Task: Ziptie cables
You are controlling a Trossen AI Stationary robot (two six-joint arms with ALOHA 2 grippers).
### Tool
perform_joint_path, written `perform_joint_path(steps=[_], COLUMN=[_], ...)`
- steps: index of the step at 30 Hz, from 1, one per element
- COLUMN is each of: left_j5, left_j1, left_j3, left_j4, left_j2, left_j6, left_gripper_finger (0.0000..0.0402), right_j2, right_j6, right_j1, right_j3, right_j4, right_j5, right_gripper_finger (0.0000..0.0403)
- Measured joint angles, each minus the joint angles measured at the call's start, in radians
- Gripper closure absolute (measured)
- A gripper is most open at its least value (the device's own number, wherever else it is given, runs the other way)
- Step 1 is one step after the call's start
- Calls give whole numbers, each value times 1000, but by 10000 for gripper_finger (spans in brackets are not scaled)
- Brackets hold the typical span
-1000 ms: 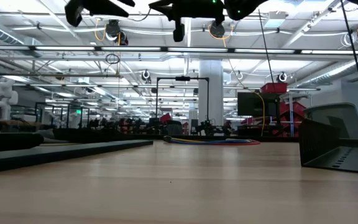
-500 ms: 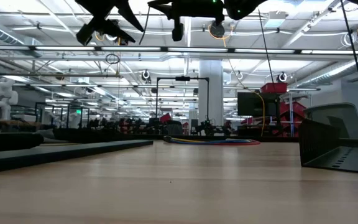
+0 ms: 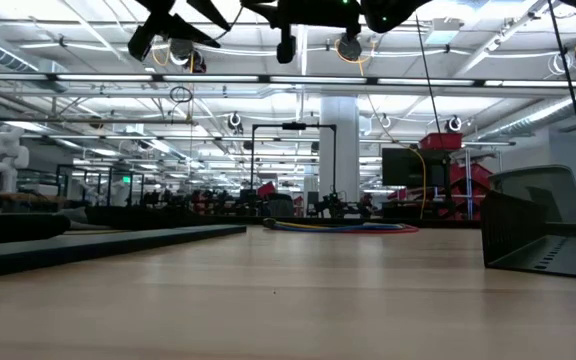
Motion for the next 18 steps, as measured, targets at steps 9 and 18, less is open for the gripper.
perform_joint_path(steps=[9,18], left_j5=[56,154], left_j1=[-6,-5], left_j3=[0,0], left_j4=[-4,16], left_j2=[-7,2], left_j6=[-3,-4], left_gripper_finger=[270,270], right_j2=[0,0], right_j6=[11,11], right_j1=[2,4], right_j3=[0,0], right_j4=[11,15], right_j5=[1,4], right_gripper_finger=[403,403])
